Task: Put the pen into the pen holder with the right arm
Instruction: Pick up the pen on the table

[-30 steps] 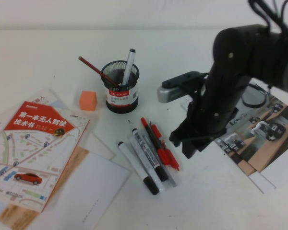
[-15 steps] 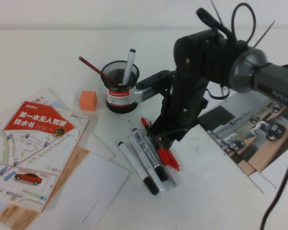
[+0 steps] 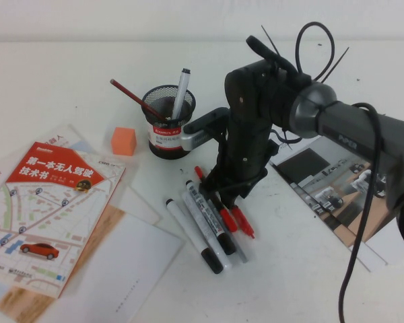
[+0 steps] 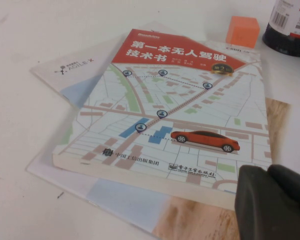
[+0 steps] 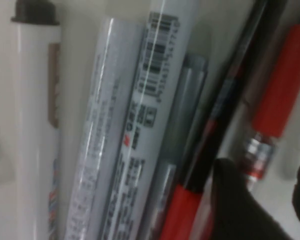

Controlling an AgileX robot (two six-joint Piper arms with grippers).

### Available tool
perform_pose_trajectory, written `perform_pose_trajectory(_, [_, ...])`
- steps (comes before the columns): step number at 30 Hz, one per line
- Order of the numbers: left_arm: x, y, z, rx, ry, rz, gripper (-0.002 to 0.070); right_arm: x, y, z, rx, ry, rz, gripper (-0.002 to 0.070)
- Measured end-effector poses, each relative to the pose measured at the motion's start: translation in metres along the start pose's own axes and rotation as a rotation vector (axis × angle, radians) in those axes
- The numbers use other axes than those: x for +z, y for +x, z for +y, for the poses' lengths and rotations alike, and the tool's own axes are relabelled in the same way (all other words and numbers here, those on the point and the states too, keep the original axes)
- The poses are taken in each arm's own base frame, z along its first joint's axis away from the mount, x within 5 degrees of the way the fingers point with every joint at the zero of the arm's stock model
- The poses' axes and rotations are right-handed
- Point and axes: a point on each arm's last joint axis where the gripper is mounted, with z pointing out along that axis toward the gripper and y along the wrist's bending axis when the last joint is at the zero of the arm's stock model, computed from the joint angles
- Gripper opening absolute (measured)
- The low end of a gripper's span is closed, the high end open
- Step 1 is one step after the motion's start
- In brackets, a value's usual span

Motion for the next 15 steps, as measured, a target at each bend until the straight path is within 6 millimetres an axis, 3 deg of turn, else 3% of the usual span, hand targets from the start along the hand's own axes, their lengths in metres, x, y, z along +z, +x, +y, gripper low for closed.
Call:
perform_pose_trajectory(10, [0.0,0.0,0.0,0.0,0.0,0.0,-0.0001,0.0086,-0.0033,-0.0012,0.007,0.006,0.001,0.0238])
perform_pose_trajectory(12, [0.0,0.0,0.0,0.0,0.0,0.0,-0.0001,0.0082,-0.0036,-0.0013,0.006,0.007,-0.002,0.0204])
perform_pose_trajectory(15, [0.0,0.0,0.0,0.0,0.0,0.0,-0.0001,0.0083,-0.0049,-0.002,0.006,0.014,-0.011,0.0089])
